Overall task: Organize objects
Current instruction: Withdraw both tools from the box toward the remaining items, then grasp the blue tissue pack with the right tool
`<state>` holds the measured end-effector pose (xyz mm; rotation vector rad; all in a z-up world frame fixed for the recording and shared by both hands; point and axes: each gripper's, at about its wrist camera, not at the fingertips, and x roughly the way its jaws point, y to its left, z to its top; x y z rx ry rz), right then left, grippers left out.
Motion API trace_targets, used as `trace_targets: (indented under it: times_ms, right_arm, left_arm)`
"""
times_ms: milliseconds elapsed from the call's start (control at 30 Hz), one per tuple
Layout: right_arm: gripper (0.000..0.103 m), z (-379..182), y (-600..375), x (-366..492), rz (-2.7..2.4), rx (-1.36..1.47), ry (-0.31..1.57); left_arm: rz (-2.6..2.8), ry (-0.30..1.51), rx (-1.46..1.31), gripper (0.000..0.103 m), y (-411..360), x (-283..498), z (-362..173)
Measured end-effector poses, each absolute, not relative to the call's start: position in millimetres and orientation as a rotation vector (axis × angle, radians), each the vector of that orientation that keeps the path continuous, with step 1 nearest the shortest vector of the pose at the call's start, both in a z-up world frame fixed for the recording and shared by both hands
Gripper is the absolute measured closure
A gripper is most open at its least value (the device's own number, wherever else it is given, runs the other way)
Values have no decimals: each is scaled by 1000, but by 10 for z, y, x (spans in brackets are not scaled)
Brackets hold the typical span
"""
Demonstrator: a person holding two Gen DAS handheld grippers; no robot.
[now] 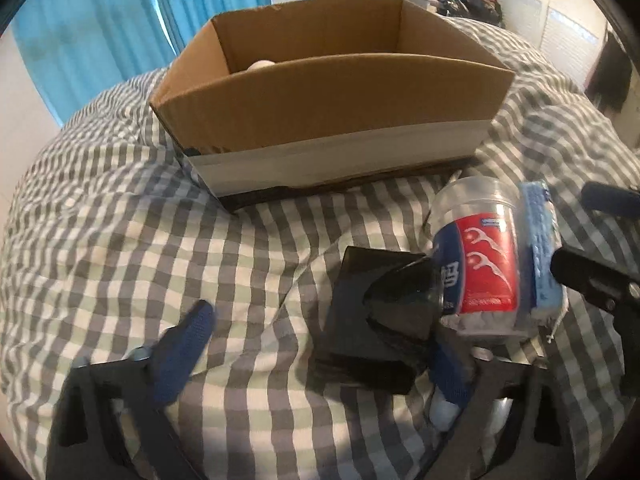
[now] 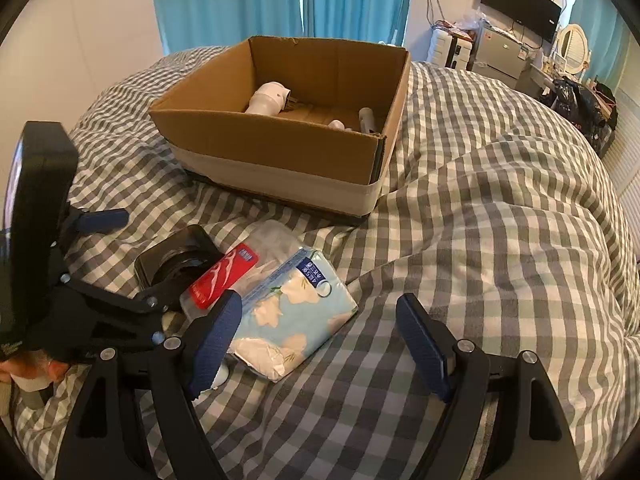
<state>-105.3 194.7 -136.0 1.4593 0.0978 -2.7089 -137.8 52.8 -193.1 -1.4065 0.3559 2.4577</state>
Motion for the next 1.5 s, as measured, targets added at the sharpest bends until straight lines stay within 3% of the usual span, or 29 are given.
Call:
trace_targets:
  times_ms: [100, 167, 467, 533, 567, 600, 700, 1033, 1100, 1300, 1500]
  right_arm:
    - [24, -1362, 1946, -1053, -2709, 1463, 94]
    - [24, -1364, 1931, -1051, -2708, 1465, 104]
    - [24, -1464, 1842, -1124, -2628, 1506, 115]
    - [24, -1505, 1826, -1180, -2599, 1526, 102]
    - [24, -1523, 1818, -1208, -2583, 1529, 90]
    - [24, -1533, 1815, -1231, -2573, 1530, 78]
    - [24, -1571, 1801, -1281, -2539, 1541, 42]
    - [26, -1609, 1817, -1277, -2498, 1580, -5]
    - [41, -1582, 1858, -1230, -2519, 1586, -17]
    - [66, -1579, 1863, -1173, -2539, 1615, 24]
    - [77, -1435, 1806, -1077, -2615, 1562, 108]
  left_arm:
    - [2401, 351, -1441, 50, 578, -1406, -2033]
    - [2384, 364, -1424, 57, 621, -1376, -2039]
    - [2460, 216, -1412, 62, 398, -1242, -1796]
    - [2504, 229, -1387, 68, 340, -1194, -1709]
    - [2512, 214, -1380, 79, 290, -1196, -1680]
    - [2519, 205, -1376, 84, 264, -1192, -1652]
    - [2545, 211, -1364, 87, 153, -1212, -1602]
    - [2518, 206, -1403, 88, 132, -1241, -1727]
    - [2523, 200, -1405, 88, 151, -1260, -1743]
    - [2552, 223, -1365, 88, 181, -1183, -1664]
    - [2579, 231, -1320, 89, 200, -1111, -1507]
